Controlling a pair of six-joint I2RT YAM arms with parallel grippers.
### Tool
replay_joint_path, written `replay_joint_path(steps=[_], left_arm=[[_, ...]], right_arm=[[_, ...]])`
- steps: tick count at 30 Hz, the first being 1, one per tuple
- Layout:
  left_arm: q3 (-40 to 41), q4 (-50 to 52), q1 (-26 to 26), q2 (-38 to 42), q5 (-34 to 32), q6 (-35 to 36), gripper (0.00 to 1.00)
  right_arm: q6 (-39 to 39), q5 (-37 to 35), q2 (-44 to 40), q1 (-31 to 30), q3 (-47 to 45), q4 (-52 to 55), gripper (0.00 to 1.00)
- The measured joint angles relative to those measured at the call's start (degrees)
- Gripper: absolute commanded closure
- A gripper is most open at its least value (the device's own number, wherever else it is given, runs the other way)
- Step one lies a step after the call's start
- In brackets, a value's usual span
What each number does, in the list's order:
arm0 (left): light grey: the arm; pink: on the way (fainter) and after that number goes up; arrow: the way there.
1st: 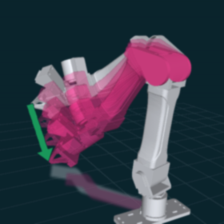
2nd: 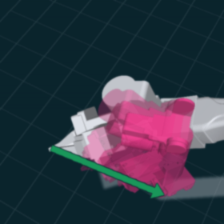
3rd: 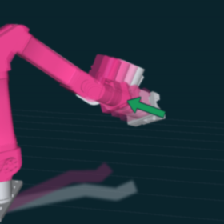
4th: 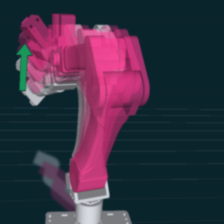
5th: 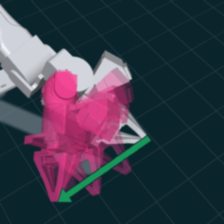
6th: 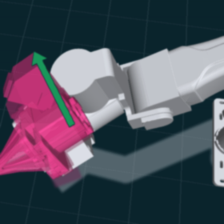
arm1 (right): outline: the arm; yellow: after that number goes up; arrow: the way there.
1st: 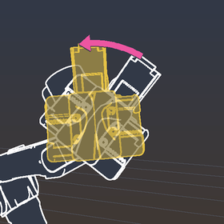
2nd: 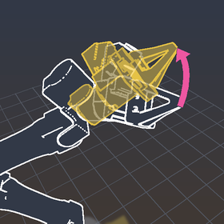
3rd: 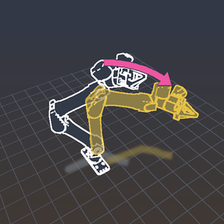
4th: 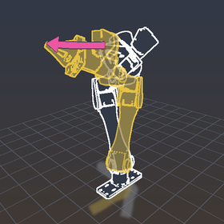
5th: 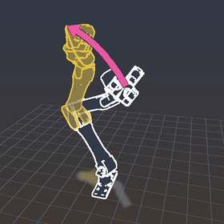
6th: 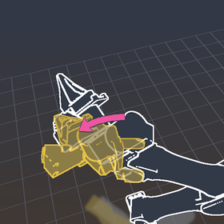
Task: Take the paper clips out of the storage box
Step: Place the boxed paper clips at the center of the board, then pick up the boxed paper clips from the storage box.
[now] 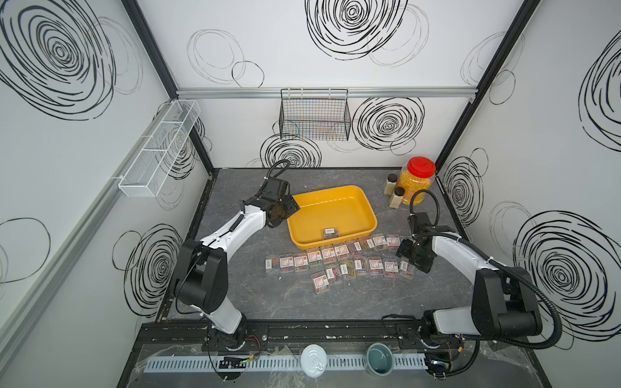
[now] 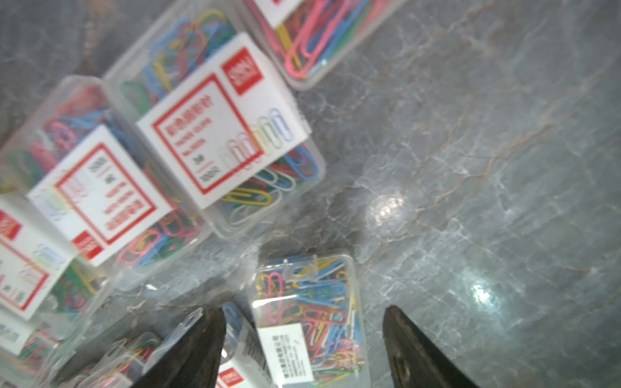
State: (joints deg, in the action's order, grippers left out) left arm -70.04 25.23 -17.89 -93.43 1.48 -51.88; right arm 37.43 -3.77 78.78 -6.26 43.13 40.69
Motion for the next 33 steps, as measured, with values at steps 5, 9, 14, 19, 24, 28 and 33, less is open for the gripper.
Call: replay_joint_path(steps=[5, 9, 14, 19, 24, 28, 33], left_arm=[[0.2, 0.0, 0.0, 0.33, -0.02, 0.31, 0.25], [0.42, 0.15, -0.02, 0.63, -0.02, 0.44, 0.25], [0.42, 0.15, -0.17, 0.87, -0.11, 0.68, 0.25], [0.42, 0.33, -1.18, 0.87, -0.61, 1.62, 0.25], [0.39, 0.39, -2.62, 0.87, -1.38, 2.93, 0.25], [-0.04, 0.63, -3.91, 0.87, -2.25, 4.48, 0.25], [-2.12, 1.46, -6.32, 0.87, -3.63, 7.87, 0.24]], right_arm=[[-0.59, 2.67, -2.49, 0.44, -1.84, -2.12, 0.24], [-1.05, 4.79, -3.8, 0.44, -1.92, -3.96, 0.24], [-1.09, 6.86, -4.63, 0.37, -2.78, -5.44, 0.23], [-1.03, 8.94, -5.66, -0.09, -3.45, -6.16, 0.23], [-0.94, 10.12, -5.81, -1.2, -3.45, -6.73, 0.22], [-0.83, 10.47, -6.71, -1.51, -3.45, -6.71, 0.21], [-0.83, 10.88, -7.5, -1.51, -3.15, -6.54, 0.2]])
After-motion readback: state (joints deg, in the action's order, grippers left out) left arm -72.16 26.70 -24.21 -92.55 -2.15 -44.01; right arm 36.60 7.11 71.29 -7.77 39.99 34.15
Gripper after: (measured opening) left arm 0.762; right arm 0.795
